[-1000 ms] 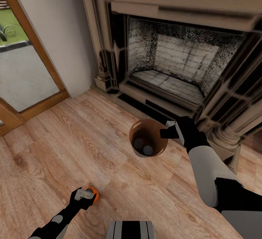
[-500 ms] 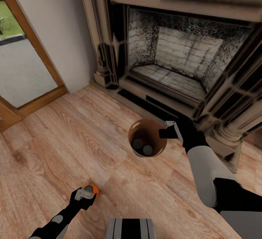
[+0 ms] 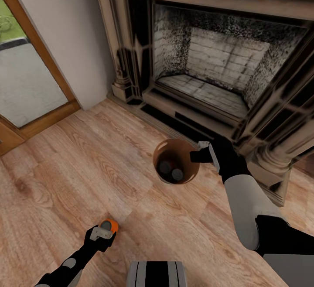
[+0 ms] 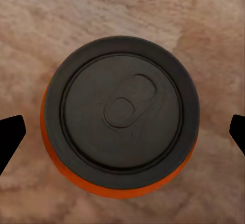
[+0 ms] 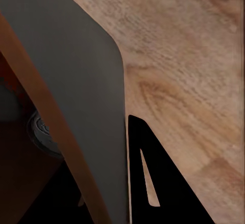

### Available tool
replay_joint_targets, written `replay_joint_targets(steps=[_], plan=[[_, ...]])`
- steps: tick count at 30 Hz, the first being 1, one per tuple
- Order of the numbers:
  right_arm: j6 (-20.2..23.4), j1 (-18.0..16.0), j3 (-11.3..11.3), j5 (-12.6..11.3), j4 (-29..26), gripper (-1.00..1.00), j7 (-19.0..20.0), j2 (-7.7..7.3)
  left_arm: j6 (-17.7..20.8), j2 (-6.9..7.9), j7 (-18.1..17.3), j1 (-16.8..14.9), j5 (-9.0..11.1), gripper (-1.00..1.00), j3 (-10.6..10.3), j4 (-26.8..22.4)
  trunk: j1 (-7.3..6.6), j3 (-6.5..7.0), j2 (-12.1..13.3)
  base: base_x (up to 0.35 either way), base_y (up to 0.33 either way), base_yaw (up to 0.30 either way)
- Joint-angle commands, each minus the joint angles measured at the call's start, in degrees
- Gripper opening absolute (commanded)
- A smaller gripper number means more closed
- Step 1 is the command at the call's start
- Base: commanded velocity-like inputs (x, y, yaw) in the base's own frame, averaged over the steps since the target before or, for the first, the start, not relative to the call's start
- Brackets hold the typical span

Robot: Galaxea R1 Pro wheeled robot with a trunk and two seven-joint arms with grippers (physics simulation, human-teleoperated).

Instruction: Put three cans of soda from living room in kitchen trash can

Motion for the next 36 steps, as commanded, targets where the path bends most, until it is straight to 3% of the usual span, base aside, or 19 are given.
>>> replay_joint_targets(steps=[1, 31, 32, 36], plan=[[0.2, 0.0, 0.0, -1.3, -0.1, -1.00, 0.2, 0.02, 0.0, 0.00, 0.0, 0.0, 0.0, 1.00, 0.0, 0.0, -0.01, -0.01, 0.0, 0.000, 0.000, 0.000], [0.2, 0.1, 0.1, -1.3, -0.9, -1.00, 0.2, 0.55, 0.1, -0.01, 0.0, 0.0, 0.1, 1.00, 0.0, 0.0, -0.01, -0.04, 0.0, 0.025, 0.000, 0.000], [0.2, 0.1, 0.1, -1.3, -0.9, -1.00, 0.2, 0.55, 0.1, -0.01, -0.1, 0.0, 0.1, -1.00, 0.0, 0.0, -0.01, -0.04, 0.0, 0.000, 0.000, 0.000], [0.2, 0.1, 0.0, -1.3, -0.9, -1.00, 0.2, 0.62, 0.2, -0.01, -0.3, 0.0, 0.1, -1.00, -0.7, 0.0, -0.01, -0.04, 0.0, 0.000, 0.000, 0.000]])
